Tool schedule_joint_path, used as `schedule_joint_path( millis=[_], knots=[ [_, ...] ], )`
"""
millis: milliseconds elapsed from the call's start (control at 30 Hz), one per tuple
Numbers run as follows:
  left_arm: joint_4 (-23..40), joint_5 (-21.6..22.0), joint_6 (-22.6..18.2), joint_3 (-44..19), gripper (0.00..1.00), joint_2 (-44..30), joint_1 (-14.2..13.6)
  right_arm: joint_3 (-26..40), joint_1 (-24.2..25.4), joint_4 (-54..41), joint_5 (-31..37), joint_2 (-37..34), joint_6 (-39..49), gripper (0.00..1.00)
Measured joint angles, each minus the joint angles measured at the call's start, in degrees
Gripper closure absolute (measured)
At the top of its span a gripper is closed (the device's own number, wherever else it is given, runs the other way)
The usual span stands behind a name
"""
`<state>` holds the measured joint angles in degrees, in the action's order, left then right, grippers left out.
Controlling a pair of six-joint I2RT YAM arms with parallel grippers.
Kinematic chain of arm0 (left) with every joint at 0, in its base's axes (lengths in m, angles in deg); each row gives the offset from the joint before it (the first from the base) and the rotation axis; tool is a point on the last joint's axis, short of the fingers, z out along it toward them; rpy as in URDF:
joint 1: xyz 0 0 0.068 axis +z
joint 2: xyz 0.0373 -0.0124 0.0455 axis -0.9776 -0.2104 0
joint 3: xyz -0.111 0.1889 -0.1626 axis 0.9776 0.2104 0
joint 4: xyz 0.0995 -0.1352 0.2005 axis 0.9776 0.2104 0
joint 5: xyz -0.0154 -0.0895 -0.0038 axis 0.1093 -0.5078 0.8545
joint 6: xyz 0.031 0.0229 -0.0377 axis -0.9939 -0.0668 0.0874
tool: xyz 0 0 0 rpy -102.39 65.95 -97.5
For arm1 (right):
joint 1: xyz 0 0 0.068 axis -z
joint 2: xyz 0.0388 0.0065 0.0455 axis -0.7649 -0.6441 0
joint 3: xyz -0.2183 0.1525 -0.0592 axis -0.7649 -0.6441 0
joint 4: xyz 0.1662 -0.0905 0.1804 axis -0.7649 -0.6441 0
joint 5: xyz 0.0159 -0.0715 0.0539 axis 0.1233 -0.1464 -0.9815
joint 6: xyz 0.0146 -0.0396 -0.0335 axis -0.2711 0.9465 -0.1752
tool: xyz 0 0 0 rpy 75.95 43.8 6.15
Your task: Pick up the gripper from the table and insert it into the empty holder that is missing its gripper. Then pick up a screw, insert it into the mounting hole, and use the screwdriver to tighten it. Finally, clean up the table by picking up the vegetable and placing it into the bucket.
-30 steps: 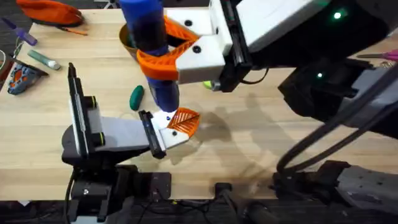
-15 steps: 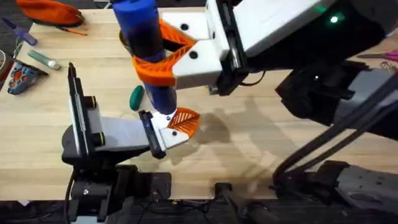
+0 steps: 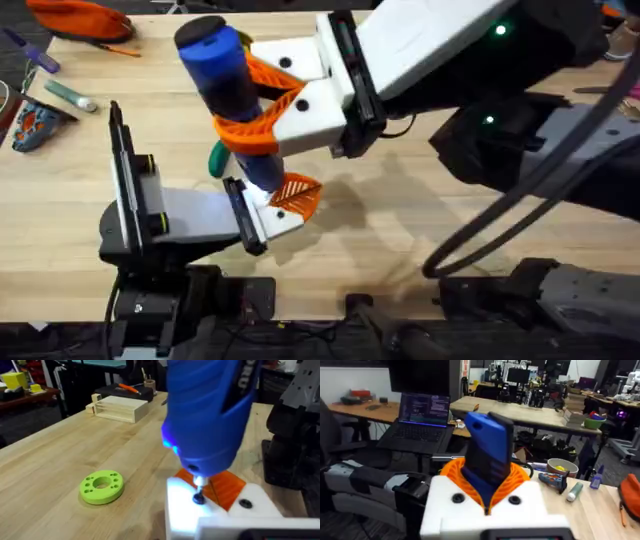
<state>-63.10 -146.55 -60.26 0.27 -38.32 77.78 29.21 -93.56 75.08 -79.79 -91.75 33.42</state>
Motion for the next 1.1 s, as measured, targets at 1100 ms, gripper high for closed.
schedule_joint_path(
  millis=[1100],
  knots=[
    [0.00, 0.00, 0.00, 0.00, 0.987, 0.01, 0.00, 1.75, 0.00, 0.17, -3.58, -0.20, 0.26, 0.979]
  ],
)
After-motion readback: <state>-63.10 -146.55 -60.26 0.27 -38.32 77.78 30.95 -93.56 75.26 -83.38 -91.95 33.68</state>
